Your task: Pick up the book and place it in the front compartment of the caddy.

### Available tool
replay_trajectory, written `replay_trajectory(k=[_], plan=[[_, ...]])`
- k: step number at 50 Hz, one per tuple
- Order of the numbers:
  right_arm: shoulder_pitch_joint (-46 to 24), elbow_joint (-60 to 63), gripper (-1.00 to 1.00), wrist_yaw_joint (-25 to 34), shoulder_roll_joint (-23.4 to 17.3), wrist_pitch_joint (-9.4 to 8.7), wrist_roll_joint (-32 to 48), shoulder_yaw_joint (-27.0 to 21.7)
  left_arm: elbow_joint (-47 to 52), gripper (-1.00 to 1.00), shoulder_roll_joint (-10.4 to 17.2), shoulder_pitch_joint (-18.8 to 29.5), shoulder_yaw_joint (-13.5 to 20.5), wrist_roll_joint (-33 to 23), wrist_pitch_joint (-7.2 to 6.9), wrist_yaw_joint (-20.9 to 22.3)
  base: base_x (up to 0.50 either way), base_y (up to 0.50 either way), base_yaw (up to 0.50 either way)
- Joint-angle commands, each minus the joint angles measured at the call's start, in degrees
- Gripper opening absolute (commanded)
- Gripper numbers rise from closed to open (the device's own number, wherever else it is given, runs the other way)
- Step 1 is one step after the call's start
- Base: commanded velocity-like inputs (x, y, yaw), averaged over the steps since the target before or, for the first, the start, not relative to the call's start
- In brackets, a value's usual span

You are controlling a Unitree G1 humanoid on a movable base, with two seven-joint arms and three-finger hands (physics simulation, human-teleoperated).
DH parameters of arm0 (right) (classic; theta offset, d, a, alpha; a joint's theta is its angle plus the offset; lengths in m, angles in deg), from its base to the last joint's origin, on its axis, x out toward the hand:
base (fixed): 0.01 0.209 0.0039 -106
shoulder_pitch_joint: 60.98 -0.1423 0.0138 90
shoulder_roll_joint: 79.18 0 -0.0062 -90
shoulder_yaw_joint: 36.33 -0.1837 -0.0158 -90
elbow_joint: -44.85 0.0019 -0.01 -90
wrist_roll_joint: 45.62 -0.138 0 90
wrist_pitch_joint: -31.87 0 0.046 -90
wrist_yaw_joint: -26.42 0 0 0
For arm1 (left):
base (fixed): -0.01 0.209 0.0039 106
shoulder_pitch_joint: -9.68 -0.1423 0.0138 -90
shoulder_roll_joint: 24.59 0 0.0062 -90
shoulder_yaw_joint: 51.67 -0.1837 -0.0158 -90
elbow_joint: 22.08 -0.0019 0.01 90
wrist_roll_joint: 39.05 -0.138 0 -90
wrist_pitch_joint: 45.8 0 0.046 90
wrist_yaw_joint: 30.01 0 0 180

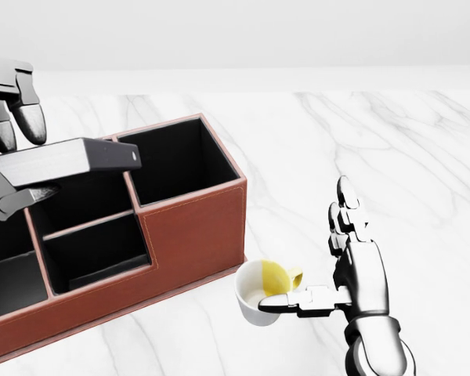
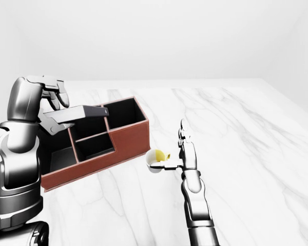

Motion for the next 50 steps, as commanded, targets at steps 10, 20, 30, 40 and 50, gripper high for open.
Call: replay_trajectory(k=[10,20,30,40,50], plan=[[-0.4,-1.68,1.0,0.06,-0.13,0.31,-0.21,-0.29,-13.61,-0.96,3.04,6.0,0.57,2.71,0.0,-8.41,0.0,0.0,0.0],[0.04,-0.36,1.0,0.01,-0.04,0.1,-0.15,-0.1,-19.03,-0.96,3.85,8.12,-0.05,3.28,0.0,-11.2,0.0,0.0,0.0],[0.62,1.13,1.0,-0.05,0.07,-0.87,-0.07,0.08,-19.94,-0.96,3.92,8.85,-0.39,3.43,0.0,-11.45,0.0,0.0,0.0],[-0.09,-0.55,1.0,0.02,-0.03,0.15,-0.13,-0.12,-22.61,-0.96,4.08,10.4,-0.81,3.21,0.0,-12.11,0.0,0.0,0.0],[0.12,-0.26,1.0,0.0,0.0,0.04,-0.15,-0.07,-28.58,-0.96,4.25,12.31,-1.51,3.14,0.0,-14.74,0.0,0.0,0.0]])
